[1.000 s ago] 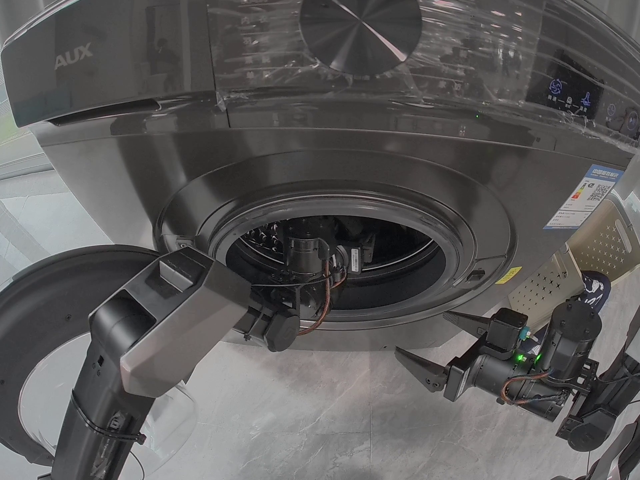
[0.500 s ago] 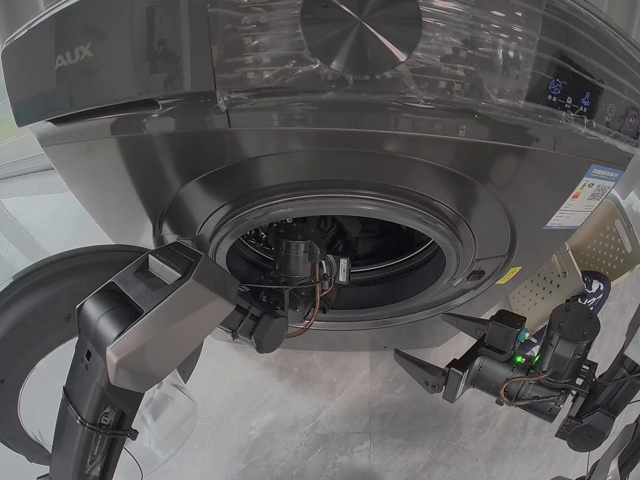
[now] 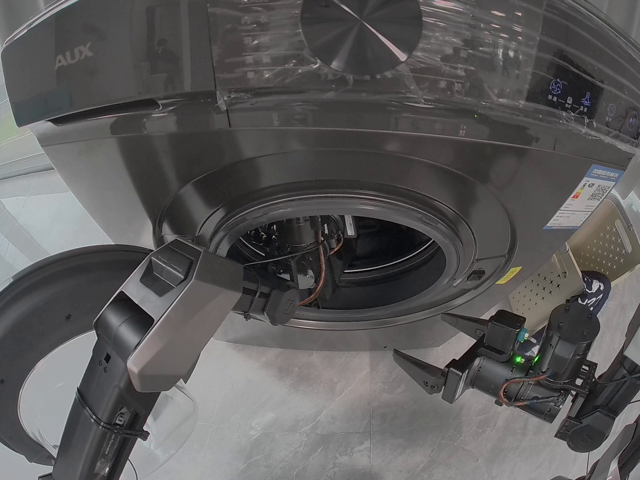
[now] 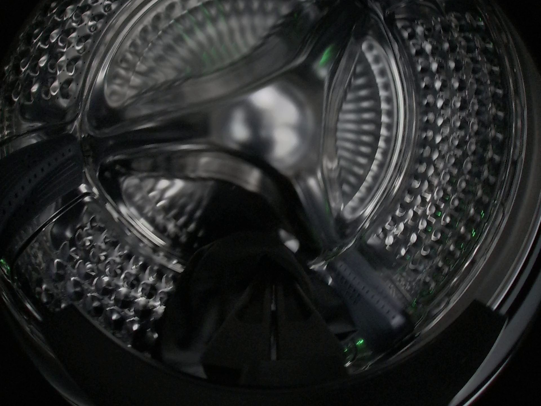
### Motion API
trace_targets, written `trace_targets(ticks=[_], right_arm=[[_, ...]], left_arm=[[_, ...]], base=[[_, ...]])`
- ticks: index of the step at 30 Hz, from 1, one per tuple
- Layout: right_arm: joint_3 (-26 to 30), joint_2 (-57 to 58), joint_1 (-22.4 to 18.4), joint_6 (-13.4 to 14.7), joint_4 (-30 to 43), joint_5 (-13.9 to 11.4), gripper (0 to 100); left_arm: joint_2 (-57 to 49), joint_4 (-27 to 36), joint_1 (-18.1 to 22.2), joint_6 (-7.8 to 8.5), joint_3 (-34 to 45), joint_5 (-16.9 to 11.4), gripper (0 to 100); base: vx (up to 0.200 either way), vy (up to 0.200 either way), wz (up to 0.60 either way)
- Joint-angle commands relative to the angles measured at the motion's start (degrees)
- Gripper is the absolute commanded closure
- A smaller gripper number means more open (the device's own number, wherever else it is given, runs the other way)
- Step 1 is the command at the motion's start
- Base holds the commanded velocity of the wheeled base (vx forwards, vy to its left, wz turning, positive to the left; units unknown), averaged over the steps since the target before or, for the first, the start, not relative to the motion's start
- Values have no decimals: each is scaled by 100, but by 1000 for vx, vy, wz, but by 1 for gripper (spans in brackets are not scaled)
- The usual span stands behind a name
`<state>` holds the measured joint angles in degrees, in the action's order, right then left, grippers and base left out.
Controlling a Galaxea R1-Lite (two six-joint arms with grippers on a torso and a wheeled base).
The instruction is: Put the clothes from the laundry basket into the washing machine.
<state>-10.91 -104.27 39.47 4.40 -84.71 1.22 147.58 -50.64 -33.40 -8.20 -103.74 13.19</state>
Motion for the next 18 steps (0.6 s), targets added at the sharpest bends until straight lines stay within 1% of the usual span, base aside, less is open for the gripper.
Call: trace_targets(ticks=[1,5,9,12,15,16,18], right_arm=[[-8,3,8,-1,-1,1,0],[-16,3,8,-1,-1,1,0],[-8,3,8,-1,-1,1,0],[-8,3,-10,-1,-1,-8,0],[-8,3,-10,-1,-1,-8,0],[-8,3,-10,-1,-1,-8,0],[-8,3,-1,-1,-1,-8,0]], left_arm=[[289,-86,-35,-129,-551,-1,100],[474,-148,-44,-129,-823,8,100],[517,-174,-52,-129,-814,17,100],[430,-148,-70,-111,-647,34,100],[78,-122,-114,-67,-173,43,100],[-89,-113,-140,-67,21,43,0],[-432,-51,-193,-67,425,43,0]], base=[[0,0,0],[0,0,0],[0,0,0],[0,0,0],[0,0,0],[0,0,0],[0,0,0]])
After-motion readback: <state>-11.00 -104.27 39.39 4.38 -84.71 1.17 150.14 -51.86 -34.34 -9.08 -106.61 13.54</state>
